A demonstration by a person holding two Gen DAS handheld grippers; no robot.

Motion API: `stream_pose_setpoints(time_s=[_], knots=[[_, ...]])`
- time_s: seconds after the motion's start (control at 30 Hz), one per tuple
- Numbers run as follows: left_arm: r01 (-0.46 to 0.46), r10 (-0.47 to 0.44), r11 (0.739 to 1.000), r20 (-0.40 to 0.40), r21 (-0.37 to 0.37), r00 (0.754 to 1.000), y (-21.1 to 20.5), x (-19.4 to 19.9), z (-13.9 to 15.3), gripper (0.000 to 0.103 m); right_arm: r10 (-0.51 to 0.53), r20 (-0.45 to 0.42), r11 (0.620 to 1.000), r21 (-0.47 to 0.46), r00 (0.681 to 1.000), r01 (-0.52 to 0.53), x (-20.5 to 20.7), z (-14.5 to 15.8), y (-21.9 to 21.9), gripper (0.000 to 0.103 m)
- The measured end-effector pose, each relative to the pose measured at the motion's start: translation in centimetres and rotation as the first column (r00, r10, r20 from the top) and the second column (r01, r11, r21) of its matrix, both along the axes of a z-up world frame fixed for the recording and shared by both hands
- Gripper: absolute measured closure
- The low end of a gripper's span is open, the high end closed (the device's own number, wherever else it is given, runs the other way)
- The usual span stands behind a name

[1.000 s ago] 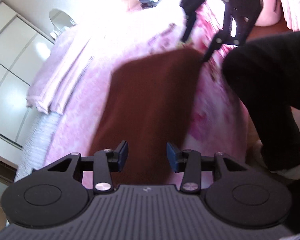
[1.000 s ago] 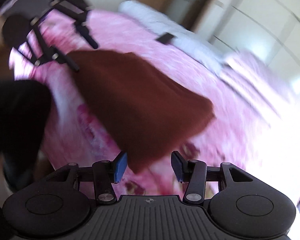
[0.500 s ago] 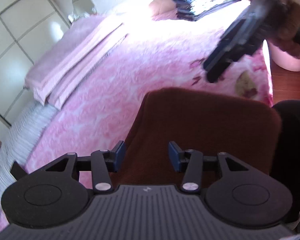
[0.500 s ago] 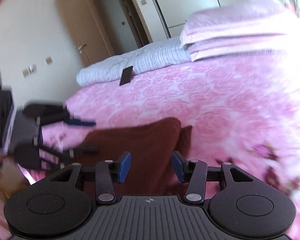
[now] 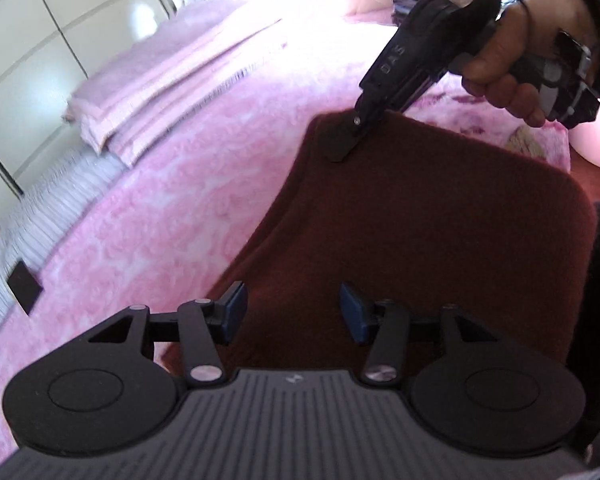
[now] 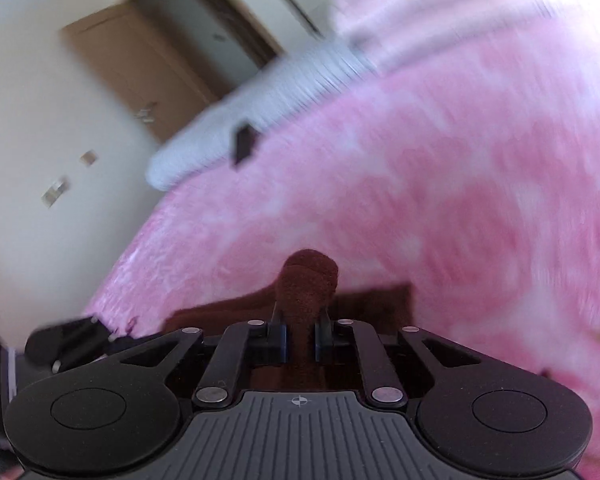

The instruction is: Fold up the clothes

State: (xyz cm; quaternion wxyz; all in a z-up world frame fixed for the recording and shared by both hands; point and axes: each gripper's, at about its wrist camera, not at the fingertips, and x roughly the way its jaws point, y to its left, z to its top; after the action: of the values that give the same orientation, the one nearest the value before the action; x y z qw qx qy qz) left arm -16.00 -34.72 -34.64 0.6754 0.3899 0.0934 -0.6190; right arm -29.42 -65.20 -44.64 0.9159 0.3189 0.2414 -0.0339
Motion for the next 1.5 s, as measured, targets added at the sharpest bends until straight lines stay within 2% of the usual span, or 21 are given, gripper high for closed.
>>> stream_pose_setpoints(time_s=[0.07,0.17,0.3,0.4,0.47,0.53,0.63,0.73,0.8,0.87,0.9,0.93,0.97,1.0,1.03,1.1,1.2,1.33,1.43,1.47,1.5], knots=[[0.017,-0.017,1.0,0.004,-0.004,1.0,0.1,-0.3,0.0,0.055,-0.002,0.051,0.999,-0.054,0.999,0.005,-1.6,1.2,0.8,0.093],[0.021,-0.021,1.0,-0.007,0.015,1.0,-0.3,-0.3,-0.7,0.055,-0.068,0.016,0.997,-0.025,0.998,0.068,-2.9,-0.2,-0.8,0.092],[-0.014,0.015,1.0,-0.047,0.012,0.999,-0.6,0.4,-0.8,0.055,-0.076,-0.058,0.996,0.052,0.995,0.079,-2.3,-4.1,-2.8,0.09],[-0.082,0.081,0.997,-0.08,-0.011,0.994,0.8,1.2,-0.1,0.055,-0.083,-0.038,0.996,0.019,0.996,0.084,-2.5,-3.1,-2.4,0.075],[-0.134,0.13,0.99,-0.111,-0.029,0.985,1.8,2.1,0.6,0.055,-0.107,-0.027,0.994,-0.025,0.994,0.106,-2.8,-1.8,-1.6,0.046],[-0.211,0.201,0.976,-0.17,-0.046,0.965,3.4,3.3,1.2,0.055,-0.15,-0.02,0.986,-0.069,0.988,0.149,-3.9,-1.0,-1.0,0.038],[-0.321,0.287,0.947,-0.364,-0.035,0.886,5.2,6.2,1.7,0.056,-0.185,-0.027,0.982,-0.04,0.982,0.184,-5.4,-1.0,-0.5,0.038],[-0.366,0.32,0.931,-0.502,0.009,0.803,5.1,8.4,1.5,0.056,-0.187,-0.034,0.982,-0.011,0.982,0.187,-5.6,-1.4,0.0,0.038],[-0.361,0.322,0.932,-0.543,0.037,0.776,4.1,9.3,1.1,0.056,-0.181,-0.055,0.983,0.005,0.982,0.181,-5.0,-1.7,0.3,0.041],[-0.349,0.322,0.935,-0.566,0.064,0.759,2.9,10.0,0.4,0.056,-0.159,-0.073,0.987,0.003,0.985,0.16,-4.4,-2.3,0.7,0.079],[-0.343,0.327,0.935,-0.577,0.085,0.748,2.3,10.4,-0.1,0.059,-0.154,-0.079,0.988,-0.007,0.985,0.153,-4.1,-2.3,0.8,0.082],[-0.341,0.33,0.935,-0.588,0.095,0.738,2.0,10.5,-0.4,0.072,-0.149,-0.084,0.989,-0.018,0.985,0.148,-3.7,-2.2,0.9,0.084],[-0.342,0.332,0.934,-0.599,0.101,0.729,2.0,10.5,-0.7,0.077,-0.144,-0.09,0.989,-0.028,0.986,0.142,-3.4,-2.2,1.0,0.088],[-0.349,0.333,0.933,-0.595,0.092,0.732,2.3,10.2,-0.7,0.083,-0.139,-0.095,0.99,-0.039,0.986,0.136,-3.0,-2.2,1.1,0.089],[-0.359,0.334,0.93,-0.583,0.076,0.741,2.7,9.8,-0.4,0.096,-0.134,-0.1,0.99,-0.049,0.986,0.13,-2.7,-2.2,1.2,0.09],[-0.383,0.339,0.923,-0.569,0.045,0.75,3.9,9.1,0.1,0.096,-0.125,-0.112,0.991,-0.07,0.986,0.118,-2.0,-2.1,1.4,0.09],[-0.41,0.358,0.911,-0.569,0.039,0.74,5.0,9.2,-0.2,0.096,-0.092,-0.133,0.993,-0.08,0.987,0.082,-0.7,-2.7,1.5,0.09],[-0.422,0.362,0.905,-0.606,0.047,0.709,4.9,10.1,-0.9,0.091,-0.064,-0.145,0.995,-0.087,0.987,0.052,0.1,-3.0,1.4,0.09],[-0.437,0.371,0.899,-0.594,0.037,0.714,5.3,10.5,-0.3,0.075,-0.086,-0.14,0.992,-0.106,0.986,0.071,-0.8,-2.0,1.4,0.088],[-0.445,0.377,0.895,-0.584,0.031,0.719,5.6,10.5,-0.1,0.074,-0.1,-0.144,0.989,-0.12,0.985,0.083,-1.3,-1.7,1.6,0.086],[-0.455,0.383,0.89,-0.579,0.025,0.719,6.1,10.6,0.1,0.074,-0.118,-0.148,0.985,-0.139,0.982,0.097,-1.9,-1.4,2.0,0.073]])
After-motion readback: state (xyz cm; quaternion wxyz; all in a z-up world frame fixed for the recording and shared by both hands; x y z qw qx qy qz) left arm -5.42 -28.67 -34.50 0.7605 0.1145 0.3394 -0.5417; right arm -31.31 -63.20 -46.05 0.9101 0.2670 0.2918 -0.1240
